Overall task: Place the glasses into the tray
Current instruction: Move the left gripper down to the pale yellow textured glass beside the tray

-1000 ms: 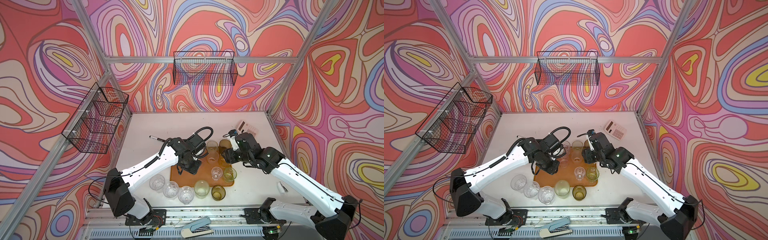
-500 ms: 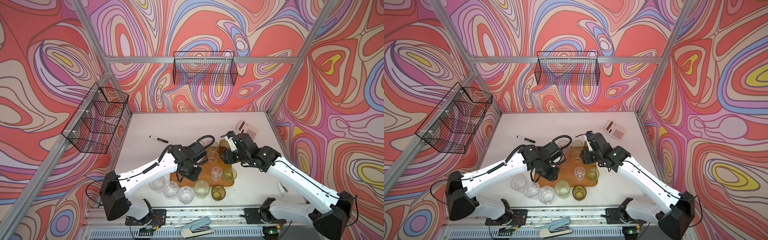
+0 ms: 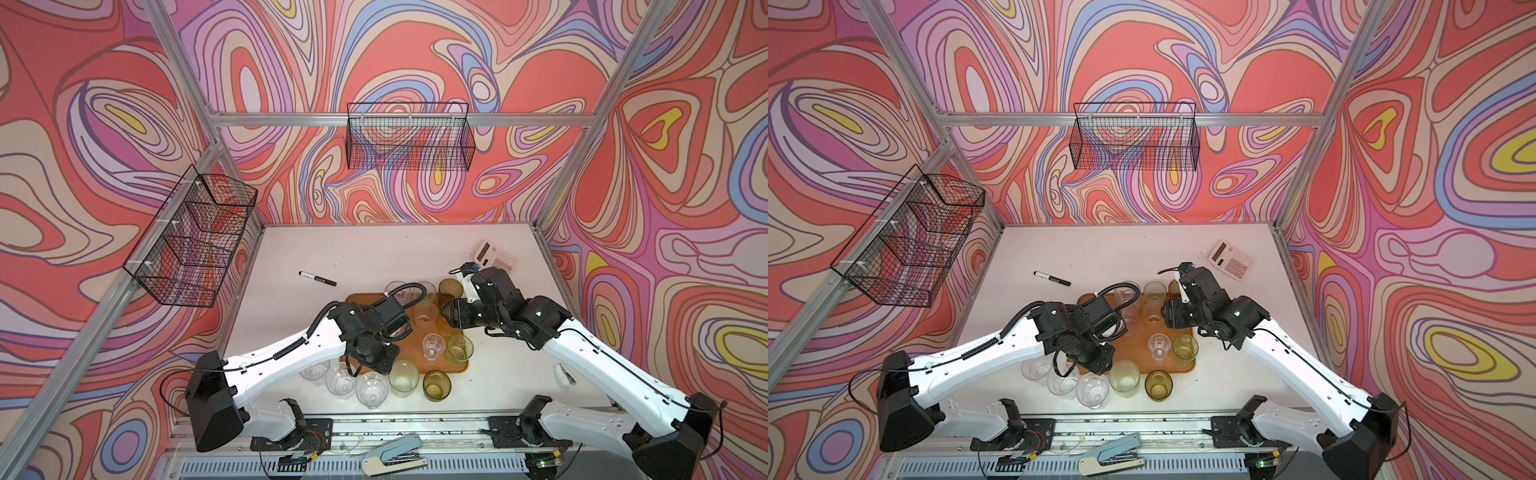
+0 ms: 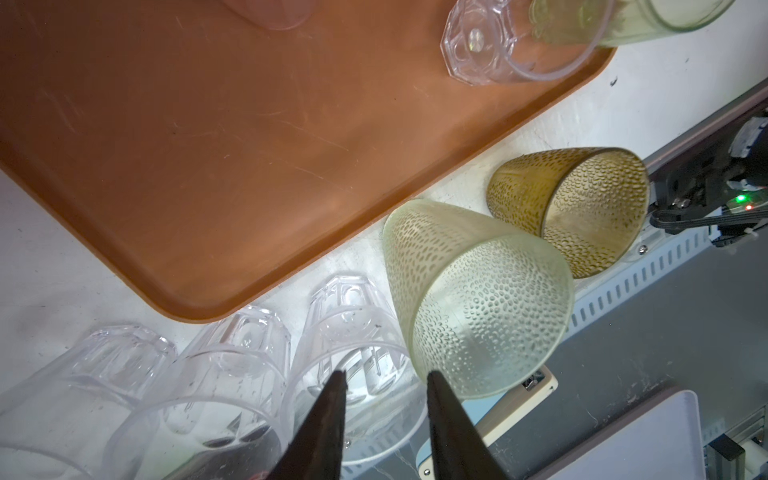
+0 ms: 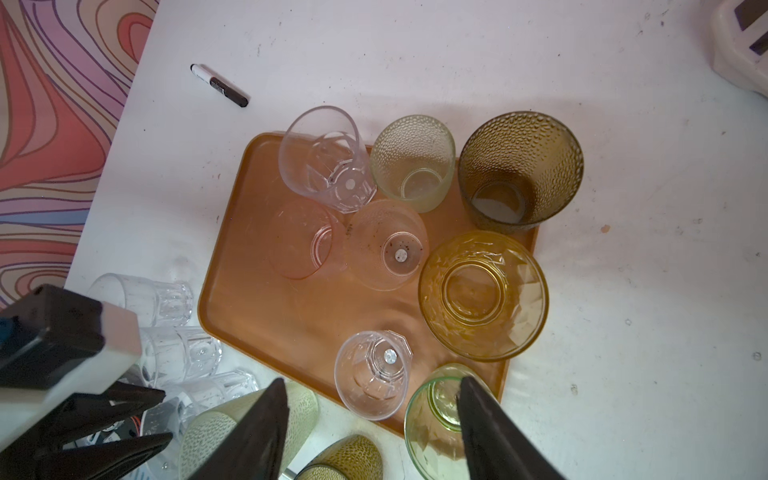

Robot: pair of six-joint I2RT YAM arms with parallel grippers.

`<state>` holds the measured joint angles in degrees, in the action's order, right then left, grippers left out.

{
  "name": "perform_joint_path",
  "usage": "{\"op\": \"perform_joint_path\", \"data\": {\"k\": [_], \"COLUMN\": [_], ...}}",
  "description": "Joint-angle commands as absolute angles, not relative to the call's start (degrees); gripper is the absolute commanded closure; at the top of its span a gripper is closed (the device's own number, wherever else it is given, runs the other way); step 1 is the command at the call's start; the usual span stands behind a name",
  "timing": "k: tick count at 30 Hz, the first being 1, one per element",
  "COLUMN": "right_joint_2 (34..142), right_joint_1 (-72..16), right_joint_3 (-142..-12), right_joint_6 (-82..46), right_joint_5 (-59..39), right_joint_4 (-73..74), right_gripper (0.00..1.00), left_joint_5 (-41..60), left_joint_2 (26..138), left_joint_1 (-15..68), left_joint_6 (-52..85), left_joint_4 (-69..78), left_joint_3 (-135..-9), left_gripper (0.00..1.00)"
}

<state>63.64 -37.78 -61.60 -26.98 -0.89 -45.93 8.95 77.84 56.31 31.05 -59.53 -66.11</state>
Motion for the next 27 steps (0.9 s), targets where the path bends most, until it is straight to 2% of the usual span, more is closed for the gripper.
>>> {"op": "perform_joint_path", "data": {"k": [1,7,27], "right_joint_2": [62.8,61.7,60.9], "right_joint_1": [-37.5,-37.5,-37.5], "right_joint_3": [-61.3,-60.2,-61.4], "right_joint_6": [-29.0,-30.9,-29.2], "right_joint_5": [-0.2,-0.6,-0.6], "right_joint_4": [-46.9,-46.8,-50.4], "right_gripper": [0.32,0.32,0.32], "left_joint_5": [7.8,9.6,9.0], "left_joint_2": [76.9,78.1,83.4], "left_joint_1": [56.6,56.7,58.2], "left_joint_6": [32.7,32.4,33.7], "left_joint_4": [-59.5,-58.1,-55.7], "left_joint_3": [-66.1,-65.2,-66.5], "left_gripper": [0.64,0.68,0.73]}}
